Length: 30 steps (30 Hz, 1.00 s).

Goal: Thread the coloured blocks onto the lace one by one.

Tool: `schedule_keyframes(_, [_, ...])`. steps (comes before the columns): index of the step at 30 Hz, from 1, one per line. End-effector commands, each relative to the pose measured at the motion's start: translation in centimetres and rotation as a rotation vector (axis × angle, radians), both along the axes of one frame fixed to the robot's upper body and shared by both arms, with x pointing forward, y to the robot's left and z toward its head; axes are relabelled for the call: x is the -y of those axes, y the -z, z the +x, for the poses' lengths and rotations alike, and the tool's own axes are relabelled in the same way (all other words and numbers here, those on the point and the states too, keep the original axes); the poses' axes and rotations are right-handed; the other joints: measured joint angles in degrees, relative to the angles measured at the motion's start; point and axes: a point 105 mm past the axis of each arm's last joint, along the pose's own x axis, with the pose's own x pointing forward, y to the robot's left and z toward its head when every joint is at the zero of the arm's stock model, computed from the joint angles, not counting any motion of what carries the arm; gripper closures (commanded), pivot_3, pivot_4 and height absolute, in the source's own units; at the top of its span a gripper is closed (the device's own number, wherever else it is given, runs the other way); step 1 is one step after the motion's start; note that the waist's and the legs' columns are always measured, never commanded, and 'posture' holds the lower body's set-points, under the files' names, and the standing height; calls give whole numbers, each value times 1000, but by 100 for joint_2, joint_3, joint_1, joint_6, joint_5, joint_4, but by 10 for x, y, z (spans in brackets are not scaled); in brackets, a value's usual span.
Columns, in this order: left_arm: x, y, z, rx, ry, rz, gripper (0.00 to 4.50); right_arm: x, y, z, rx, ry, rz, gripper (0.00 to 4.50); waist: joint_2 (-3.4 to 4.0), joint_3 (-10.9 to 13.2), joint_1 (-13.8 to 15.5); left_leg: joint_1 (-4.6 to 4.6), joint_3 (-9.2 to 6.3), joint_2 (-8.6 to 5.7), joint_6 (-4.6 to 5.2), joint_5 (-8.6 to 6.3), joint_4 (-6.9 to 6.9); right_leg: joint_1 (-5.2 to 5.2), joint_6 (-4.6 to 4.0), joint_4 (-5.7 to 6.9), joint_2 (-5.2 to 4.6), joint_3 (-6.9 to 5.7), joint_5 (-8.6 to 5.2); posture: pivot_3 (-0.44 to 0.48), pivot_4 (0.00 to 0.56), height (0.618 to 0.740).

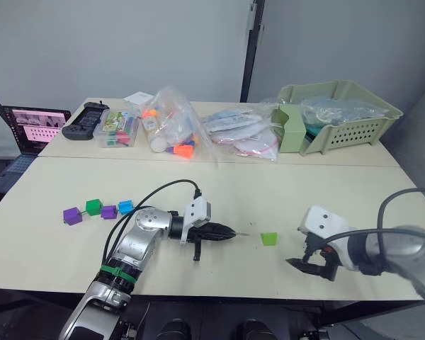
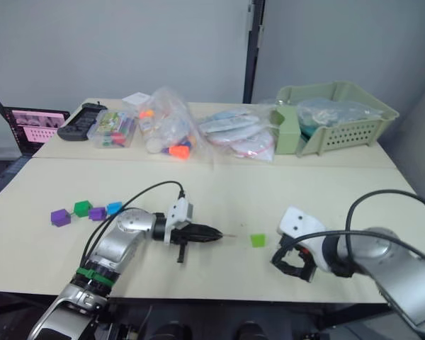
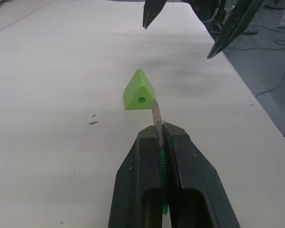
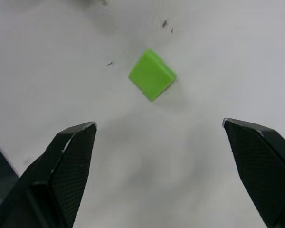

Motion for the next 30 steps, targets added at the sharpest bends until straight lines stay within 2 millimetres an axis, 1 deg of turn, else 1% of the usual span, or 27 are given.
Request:
schedule_keyframes(1, [4, -6, -3, 40, 5, -19, 4500, 1, -4, 15, -8, -189, -67, 9, 0, 0, 1, 0, 4, -3, 0, 0, 1, 0, 1, -2, -4, 3, 0, 0, 150, 737])
schedule_keyframes(5, [3, -6, -4, 44, -2, -16, 4500, -5, -6, 33, -15, -306, -95, 9, -1, 1, 8, -5, 7, -5, 0, 0, 7, -3, 5, -2, -8, 6, 3, 0, 150, 737])
schedule_keyframes(8, [1, -6, -4, 50, -15, -11, 4500, -14, 0, 44, -52, -375, -110, 9, -1, 1, 20, -6, 5, -5, 0, 0, 7, -4, 4, 1, -8, 6, 3, 0, 150, 737])
schedule_keyframes(15, [-3, -8, -7, 53, -36, -10, 4500, -31, 15, 57, -71, -416, -91, 9, 0, 0, 36, -7, 1, -7, 0, 0, 12, -6, 4, 8, -12, 5, 5, 0, 150, 737])
schedule_keyframes(19, [-4, -8, -8, 54, -44, -8, 4500, -30, 26, 61, -102, -405, -104, 9, 0, 0, 38, -8, 1, -6, 0, 0, 12, -10, 3, 13, -12, 5, 5, 0, 150, 737])
schedule_keyframes(23, [-5, -10, -8, 58, -51, -7, 4500, -30, 28, 63, -106, -396, -105, 9, 0, 0, 36, -7, 1, -8, 0, 0, 13, -9, 3, 14, -14, 5, 5, 0, 150, 737])
schedule_keyframes(26, [-5, -10, -8, 58, -52, -6, 4500, -28, 30, 63, -118, -394, -116, 766, 0, 0, 34, -6, 0, -7, 0, 0, 12, -8, 3, 14, -13, 4, 5, 0, 150, 737])
schedule_keyframes(27, [-5, -10, -8, 58, -52, -6, 4500, -28, 30, 63, -122, -392, -114, 1191, 1, 0, 34, -4, 0, -7, 0, 0, 13, -7, 3, 14, -13, 4, 5, 0, 150, 737])
schedule_keyframes(29, [-5, -10, -8, 59, -54, -5, 4500, -27, 34, 62, -139, -382, -108, 1794, 0, 0, 35, -3, 0, -7, 0, 0, 13, -5, 3, 14, -13, 4, 5, 0, 150, 737])
schedule_keyframes(30, [-5, -10, -7, 59, -54, -5, 4500, -27, 36, 61, -148, -375, -105, 2181, 0, 0, 35, -1, 0, -7, 0, 0, 14, -2, 3, 14, -12, 4, 5, 0, 150, 737])
